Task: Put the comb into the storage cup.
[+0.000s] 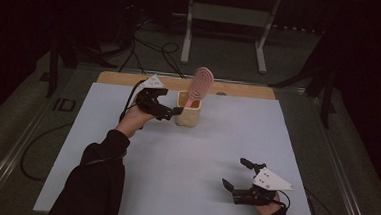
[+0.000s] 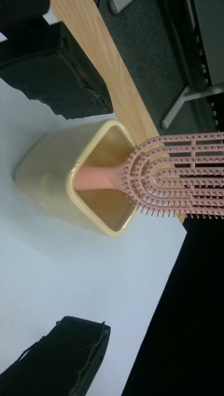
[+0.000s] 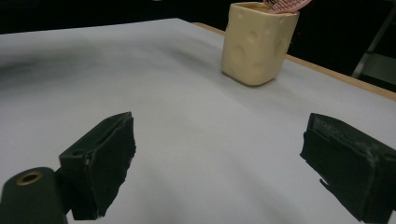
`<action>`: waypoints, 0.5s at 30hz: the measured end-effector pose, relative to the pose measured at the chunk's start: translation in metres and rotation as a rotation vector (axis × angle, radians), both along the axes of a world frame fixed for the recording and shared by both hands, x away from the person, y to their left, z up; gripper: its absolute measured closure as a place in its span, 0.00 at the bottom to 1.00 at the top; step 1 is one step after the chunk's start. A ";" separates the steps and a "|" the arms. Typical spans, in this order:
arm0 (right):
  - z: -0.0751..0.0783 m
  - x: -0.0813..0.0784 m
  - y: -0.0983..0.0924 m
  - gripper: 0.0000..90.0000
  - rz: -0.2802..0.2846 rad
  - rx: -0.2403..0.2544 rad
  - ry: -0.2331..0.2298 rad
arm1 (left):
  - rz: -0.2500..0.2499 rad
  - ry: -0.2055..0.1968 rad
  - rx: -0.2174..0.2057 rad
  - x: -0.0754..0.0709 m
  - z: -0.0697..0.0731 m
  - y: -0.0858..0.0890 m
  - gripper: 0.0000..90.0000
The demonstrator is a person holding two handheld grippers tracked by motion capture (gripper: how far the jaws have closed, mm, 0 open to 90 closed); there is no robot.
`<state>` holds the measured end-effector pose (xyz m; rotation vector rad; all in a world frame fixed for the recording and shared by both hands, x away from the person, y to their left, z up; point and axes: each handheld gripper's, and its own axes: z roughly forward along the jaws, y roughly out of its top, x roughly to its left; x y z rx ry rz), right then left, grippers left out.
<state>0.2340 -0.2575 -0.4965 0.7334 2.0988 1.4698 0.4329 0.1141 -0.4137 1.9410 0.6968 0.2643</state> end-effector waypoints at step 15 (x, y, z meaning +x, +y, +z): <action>0.000 0.000 0.002 0.10 0.002 -0.006 0.001 | -0.028 0.018 0.026 -0.035 -0.002 0.035 0.00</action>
